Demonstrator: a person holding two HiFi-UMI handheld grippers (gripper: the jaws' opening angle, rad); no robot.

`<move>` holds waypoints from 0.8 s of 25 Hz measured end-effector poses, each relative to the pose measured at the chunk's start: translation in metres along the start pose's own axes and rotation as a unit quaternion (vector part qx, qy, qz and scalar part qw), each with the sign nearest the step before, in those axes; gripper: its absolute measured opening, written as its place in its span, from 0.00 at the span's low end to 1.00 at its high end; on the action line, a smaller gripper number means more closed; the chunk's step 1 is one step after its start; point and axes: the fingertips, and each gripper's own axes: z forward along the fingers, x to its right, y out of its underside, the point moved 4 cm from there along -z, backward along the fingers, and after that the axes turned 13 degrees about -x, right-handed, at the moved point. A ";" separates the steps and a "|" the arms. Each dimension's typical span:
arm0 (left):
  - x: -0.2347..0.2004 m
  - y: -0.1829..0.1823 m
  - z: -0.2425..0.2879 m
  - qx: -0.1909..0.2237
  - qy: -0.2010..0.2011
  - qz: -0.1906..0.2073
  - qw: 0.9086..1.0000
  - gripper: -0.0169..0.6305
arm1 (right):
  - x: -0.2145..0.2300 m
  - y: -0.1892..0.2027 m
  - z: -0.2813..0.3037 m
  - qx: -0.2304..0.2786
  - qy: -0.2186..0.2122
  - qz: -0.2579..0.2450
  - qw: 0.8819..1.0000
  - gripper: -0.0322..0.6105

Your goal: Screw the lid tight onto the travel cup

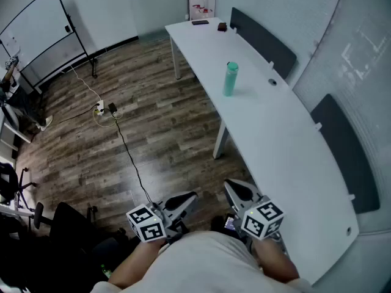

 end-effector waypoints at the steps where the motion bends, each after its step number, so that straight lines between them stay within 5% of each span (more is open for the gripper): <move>1: 0.000 0.000 0.000 -0.001 0.001 0.000 1.000 0.09 | 0.000 0.000 0.000 0.001 0.003 0.001 1.000 0.08; 20: -0.019 -0.004 -0.023 -0.034 -0.026 0.052 0.998 0.09 | -0.013 0.004 0.020 -0.018 0.063 -0.016 0.998 0.12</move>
